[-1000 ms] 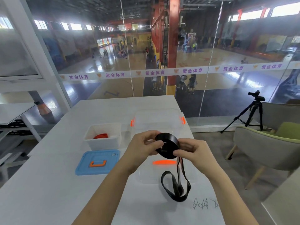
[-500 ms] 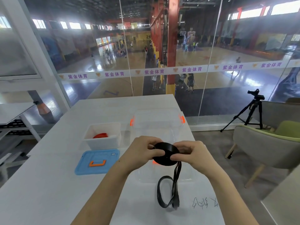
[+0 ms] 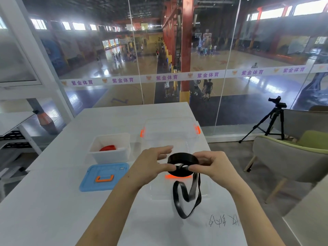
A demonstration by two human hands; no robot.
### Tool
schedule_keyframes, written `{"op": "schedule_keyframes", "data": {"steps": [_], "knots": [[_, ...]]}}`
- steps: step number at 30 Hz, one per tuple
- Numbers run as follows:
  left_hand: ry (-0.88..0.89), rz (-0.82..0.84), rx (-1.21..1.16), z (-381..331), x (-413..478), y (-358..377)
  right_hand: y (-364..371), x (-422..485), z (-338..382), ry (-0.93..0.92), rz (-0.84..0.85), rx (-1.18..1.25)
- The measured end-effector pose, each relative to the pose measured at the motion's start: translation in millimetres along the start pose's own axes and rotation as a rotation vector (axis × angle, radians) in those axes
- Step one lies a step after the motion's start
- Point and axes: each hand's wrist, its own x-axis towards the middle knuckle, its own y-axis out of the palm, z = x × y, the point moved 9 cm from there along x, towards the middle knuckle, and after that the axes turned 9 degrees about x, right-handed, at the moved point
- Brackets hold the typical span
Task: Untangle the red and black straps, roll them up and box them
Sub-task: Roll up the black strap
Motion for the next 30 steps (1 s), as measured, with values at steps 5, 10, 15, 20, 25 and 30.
{"op": "schedule_keyframes", "data": {"steps": [5, 10, 15, 20, 25, 30], "knots": [[0.095, 0.021, 0.025, -19, 0, 11, 12, 1, 9, -0.034, 0.06, -0.033], [0.014, -0.077, -0.368, -13, -3, -2, 3, 2, 3, -0.008, 0.01, 0.105], [0.015, 0.037, -0.29, -15, -3, 1, -1, 0, 6, -0.049, -0.034, 0.072], [0.012, -0.011, -0.026, -14, -3, -8, 7, 1, 4, -0.012, 0.044, -0.09], [0.108, -0.059, 0.019, -34, -3, -4, 12, 4, 6, -0.036, 0.032, -0.04], [0.027, -0.162, -0.386, -24, -6, -13, 6, 3, 7, -0.071, -0.018, 0.09]]}}
